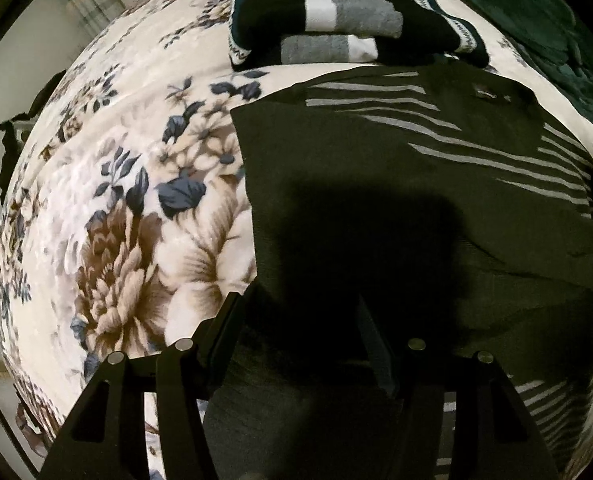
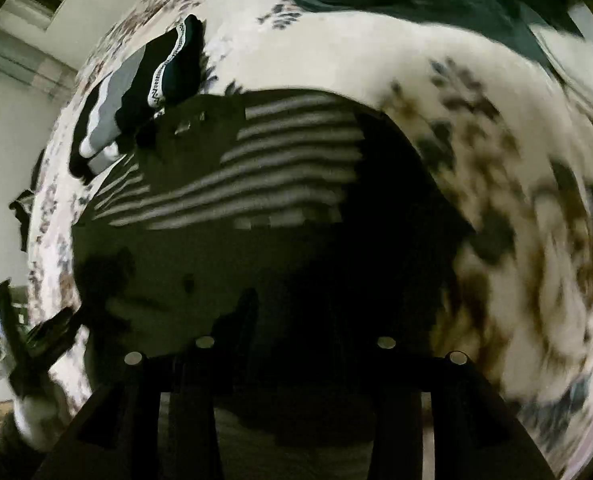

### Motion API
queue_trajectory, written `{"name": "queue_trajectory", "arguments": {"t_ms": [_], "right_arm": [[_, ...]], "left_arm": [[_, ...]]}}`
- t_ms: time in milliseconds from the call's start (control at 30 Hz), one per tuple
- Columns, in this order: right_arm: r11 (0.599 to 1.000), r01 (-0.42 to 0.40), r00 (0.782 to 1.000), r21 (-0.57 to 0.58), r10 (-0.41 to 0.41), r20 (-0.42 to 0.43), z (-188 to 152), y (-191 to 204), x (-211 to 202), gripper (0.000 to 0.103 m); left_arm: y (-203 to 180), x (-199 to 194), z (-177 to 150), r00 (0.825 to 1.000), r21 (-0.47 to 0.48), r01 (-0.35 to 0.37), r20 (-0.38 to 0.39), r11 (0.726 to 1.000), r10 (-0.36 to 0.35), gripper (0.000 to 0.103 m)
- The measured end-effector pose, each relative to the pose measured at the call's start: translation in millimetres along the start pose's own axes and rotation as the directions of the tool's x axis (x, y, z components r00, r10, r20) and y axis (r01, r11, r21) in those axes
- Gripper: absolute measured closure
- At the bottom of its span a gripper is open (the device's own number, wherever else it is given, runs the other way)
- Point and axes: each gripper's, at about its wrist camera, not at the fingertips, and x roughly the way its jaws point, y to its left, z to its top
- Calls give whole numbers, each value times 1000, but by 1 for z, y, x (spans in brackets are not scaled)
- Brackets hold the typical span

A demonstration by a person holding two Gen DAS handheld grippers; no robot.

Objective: Fold small clothes

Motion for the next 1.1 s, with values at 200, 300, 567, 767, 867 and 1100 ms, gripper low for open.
{"name": "queue_trajectory", "arguments": {"t_ms": [200,300,567,767,867,1100], "right_arm": [[989,140,974,-41,-145,-177,-12,0,49,62],[991,131,971,-22,-132,-198,-21,1,37,62],[982,26,996,187,-10,-87,-41,-14,-77,32],[969,18,990,248,17,-139,-94,-71,-135,29],[968,11,979,251,41,-199,-120,-108,-143,29],[982,-29,954,187,83,-290,-129,-193,-136,29]], "left_arm": [[12,10,4,1000,-22,14,6,1000,-14,45],[23,34,8,999,-32,9,-42,999,-11,15],[51,-15,7,990,-106,138,0,985,-139,12],[-8,-81,-51,984,37,180,-15,983,-180,12],[-67,-101,-97,971,101,231,-92,968,-222,12],[-214,-106,-222,906,141,326,-330,935,-266,12]]}}
